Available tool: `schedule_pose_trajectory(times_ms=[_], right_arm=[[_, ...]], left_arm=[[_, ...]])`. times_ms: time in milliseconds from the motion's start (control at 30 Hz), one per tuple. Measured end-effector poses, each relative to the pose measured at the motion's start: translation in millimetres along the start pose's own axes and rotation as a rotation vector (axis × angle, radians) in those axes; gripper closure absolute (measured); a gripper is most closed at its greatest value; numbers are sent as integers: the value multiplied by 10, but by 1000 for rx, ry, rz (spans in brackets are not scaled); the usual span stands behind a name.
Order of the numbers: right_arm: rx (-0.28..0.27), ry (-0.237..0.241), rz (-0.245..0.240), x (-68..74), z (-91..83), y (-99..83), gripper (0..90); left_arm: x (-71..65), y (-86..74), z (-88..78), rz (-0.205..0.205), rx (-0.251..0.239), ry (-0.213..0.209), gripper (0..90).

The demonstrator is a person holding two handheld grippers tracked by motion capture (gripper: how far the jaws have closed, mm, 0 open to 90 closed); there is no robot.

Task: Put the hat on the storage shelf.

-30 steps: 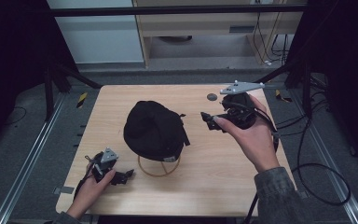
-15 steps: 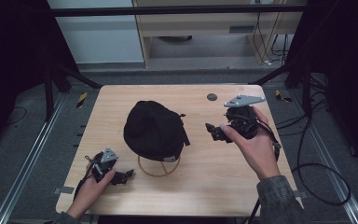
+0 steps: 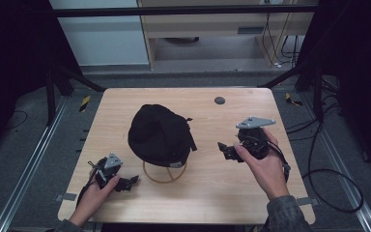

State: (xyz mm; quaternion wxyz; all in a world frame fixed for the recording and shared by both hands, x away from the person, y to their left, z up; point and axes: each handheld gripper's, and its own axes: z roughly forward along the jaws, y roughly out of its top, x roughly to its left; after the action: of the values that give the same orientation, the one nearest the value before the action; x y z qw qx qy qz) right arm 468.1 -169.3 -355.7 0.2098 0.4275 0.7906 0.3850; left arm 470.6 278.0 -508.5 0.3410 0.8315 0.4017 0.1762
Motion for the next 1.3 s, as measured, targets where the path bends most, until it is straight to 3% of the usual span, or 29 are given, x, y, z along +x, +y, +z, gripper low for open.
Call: schedule_pose_trajectory(times_ms=[167,367,767,933,1300], right_arm=[[32,18,7,11,121,-214,147],[51,2,38,2,249,-441,112],[121,-6,77,15,535,-820,134],[129,3,106,29,698,-917,126],[148,-28,149,12,948,-1081,97]], left_arm=[[-1,0,1,-1,-1,0,0],[-2,0,1,-2,-1,0,0],[-3,0,0,-1,-1,1,0],[-3,0,1,-2,-1,1,0],[-5,0,2,-3,-2,1,0]])
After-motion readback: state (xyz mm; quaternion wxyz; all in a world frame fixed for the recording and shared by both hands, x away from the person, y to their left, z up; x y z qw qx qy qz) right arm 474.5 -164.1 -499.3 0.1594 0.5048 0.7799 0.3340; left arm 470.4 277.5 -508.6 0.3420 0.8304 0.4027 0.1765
